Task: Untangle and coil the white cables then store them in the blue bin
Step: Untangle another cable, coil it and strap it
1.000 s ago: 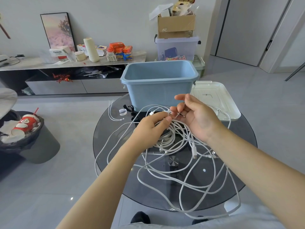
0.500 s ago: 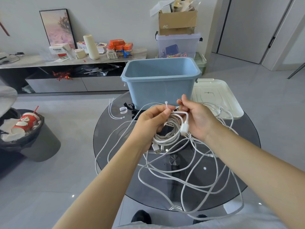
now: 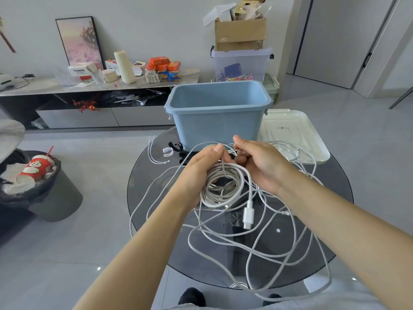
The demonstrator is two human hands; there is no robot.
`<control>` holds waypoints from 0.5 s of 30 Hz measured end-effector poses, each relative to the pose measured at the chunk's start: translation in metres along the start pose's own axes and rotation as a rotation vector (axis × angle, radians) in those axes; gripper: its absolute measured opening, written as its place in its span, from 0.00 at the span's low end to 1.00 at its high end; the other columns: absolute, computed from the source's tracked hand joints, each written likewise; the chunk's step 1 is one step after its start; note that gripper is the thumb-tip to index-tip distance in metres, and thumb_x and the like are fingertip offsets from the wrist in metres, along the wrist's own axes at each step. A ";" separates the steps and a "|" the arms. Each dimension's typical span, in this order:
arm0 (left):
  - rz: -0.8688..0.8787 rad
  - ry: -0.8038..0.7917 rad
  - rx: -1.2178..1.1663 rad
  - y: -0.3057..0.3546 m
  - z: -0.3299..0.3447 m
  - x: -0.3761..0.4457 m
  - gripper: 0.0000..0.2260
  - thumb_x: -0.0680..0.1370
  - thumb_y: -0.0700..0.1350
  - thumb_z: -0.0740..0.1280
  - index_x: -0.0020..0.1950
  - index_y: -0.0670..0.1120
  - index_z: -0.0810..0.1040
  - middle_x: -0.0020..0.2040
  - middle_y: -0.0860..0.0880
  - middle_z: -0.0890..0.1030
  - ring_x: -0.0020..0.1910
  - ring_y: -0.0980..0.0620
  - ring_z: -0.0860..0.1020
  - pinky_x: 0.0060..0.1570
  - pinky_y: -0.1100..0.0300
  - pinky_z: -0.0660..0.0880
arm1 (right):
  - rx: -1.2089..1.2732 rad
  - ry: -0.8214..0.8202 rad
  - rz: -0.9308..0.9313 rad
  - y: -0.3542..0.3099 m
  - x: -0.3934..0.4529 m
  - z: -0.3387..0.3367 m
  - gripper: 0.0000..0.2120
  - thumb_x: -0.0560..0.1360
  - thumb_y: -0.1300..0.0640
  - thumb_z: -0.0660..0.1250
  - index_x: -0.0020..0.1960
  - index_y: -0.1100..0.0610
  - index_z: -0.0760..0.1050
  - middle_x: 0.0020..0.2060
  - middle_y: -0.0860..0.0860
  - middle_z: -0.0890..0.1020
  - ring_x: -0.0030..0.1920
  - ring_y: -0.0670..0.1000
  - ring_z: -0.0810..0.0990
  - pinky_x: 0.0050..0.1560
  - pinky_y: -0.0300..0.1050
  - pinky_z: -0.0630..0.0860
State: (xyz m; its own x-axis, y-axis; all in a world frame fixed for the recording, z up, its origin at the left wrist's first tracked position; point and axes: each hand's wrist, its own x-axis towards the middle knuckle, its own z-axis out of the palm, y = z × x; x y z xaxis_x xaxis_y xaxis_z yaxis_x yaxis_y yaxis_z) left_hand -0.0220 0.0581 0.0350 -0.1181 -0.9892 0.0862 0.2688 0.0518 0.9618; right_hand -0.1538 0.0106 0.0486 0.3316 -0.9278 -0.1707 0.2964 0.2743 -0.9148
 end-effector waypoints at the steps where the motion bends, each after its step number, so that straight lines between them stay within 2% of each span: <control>1: -0.002 -0.016 -0.002 0.001 0.001 -0.001 0.12 0.80 0.45 0.58 0.41 0.41 0.73 0.34 0.48 0.80 0.32 0.54 0.79 0.34 0.64 0.75 | -0.007 0.000 0.005 0.000 0.000 0.000 0.12 0.78 0.57 0.63 0.36 0.58 0.71 0.28 0.49 0.62 0.28 0.46 0.62 0.28 0.36 0.68; 4: -0.010 -0.071 0.019 0.002 0.002 -0.003 0.10 0.81 0.42 0.54 0.43 0.40 0.70 0.33 0.50 0.81 0.30 0.56 0.79 0.32 0.66 0.75 | -0.066 -0.032 0.013 0.000 0.001 -0.002 0.13 0.78 0.56 0.63 0.35 0.58 0.71 0.28 0.50 0.62 0.27 0.47 0.64 0.30 0.39 0.68; 7: 0.008 -0.089 0.044 0.000 0.001 -0.003 0.09 0.79 0.45 0.58 0.43 0.42 0.71 0.33 0.49 0.80 0.30 0.55 0.78 0.32 0.65 0.75 | -0.138 -0.077 0.006 0.001 0.001 -0.004 0.15 0.77 0.55 0.64 0.34 0.60 0.72 0.29 0.53 0.66 0.29 0.50 0.67 0.35 0.44 0.68; 15: 0.007 -0.093 0.061 0.002 0.001 -0.004 0.09 0.75 0.47 0.59 0.42 0.42 0.72 0.32 0.49 0.79 0.29 0.55 0.77 0.31 0.65 0.74 | -0.179 -0.139 0.008 -0.001 0.001 -0.005 0.17 0.78 0.54 0.63 0.32 0.60 0.72 0.29 0.54 0.67 0.30 0.51 0.68 0.34 0.42 0.70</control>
State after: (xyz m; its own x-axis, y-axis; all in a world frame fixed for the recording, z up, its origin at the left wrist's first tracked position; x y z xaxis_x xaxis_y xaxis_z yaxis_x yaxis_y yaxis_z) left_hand -0.0220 0.0621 0.0365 -0.2057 -0.9720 0.1138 0.2118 0.0693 0.9749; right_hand -0.1581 0.0082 0.0475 0.4573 -0.8786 -0.1378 0.1338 0.2212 -0.9660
